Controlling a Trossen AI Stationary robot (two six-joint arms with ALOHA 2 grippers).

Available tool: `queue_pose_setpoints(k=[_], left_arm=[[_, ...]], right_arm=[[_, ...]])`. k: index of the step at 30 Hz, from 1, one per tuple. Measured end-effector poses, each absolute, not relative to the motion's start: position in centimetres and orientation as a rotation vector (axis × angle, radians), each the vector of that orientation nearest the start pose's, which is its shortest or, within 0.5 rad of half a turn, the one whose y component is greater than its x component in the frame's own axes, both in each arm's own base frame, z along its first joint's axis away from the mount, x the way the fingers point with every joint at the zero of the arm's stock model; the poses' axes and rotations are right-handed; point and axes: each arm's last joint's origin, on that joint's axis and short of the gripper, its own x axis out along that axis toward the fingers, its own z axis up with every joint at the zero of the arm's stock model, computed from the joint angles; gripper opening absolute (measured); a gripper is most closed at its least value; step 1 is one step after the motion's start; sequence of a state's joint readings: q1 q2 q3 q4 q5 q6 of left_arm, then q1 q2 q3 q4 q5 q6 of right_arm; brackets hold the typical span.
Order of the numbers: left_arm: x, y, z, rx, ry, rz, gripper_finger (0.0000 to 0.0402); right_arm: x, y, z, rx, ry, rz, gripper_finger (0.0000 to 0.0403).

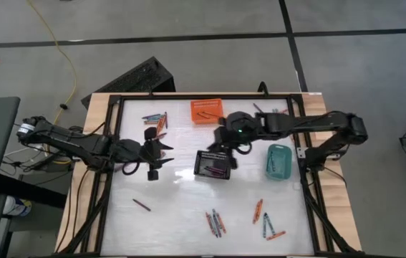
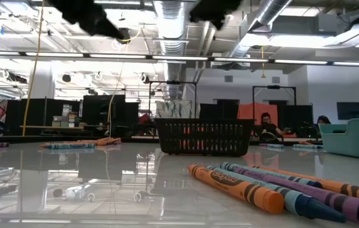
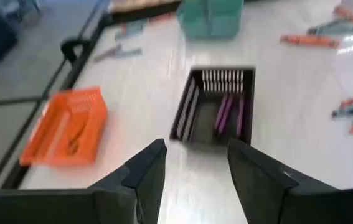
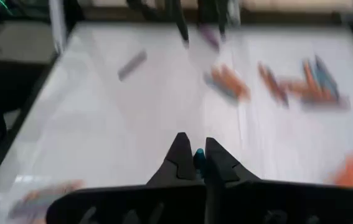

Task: Sort crayons
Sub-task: Put the light blue green crayon into the green bin

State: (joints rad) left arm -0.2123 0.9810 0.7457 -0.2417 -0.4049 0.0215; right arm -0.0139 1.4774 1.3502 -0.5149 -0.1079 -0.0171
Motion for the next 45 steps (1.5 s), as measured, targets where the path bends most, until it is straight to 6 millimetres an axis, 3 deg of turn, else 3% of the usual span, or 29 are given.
queue_pose_setpoints(k=[8,16,24,36,45], left_arm=[[20.1,-3.2,25.4,0.142,0.565,0.198,0.0165],[20.0,-3.2,24.6,0.123,0.565,0.204,0.0165],[20.2,-3.2,24.9,0.168,0.544,0.184,0.0165],[20.2,-3.3,24.9,0.169,0.543,0.151,0.0165],[20.1,-3.3,24.5,0.165,0.583,0.129,0.0165]], right_arm=[[25.9,0.3,33.7,0.194,1.004,-0.236,0.0000],[22.6,1.8,32.8,0.309,1.208,-0.569,0.0000],[20.2,2.5,29.2,0.474,1.243,-0.735,0.0000],[14.8,1.0,23.0,0.790,1.032,-0.898,0.0001],[13.4,0.3,19.9,0.884,1.012,-0.934,0.0012]])
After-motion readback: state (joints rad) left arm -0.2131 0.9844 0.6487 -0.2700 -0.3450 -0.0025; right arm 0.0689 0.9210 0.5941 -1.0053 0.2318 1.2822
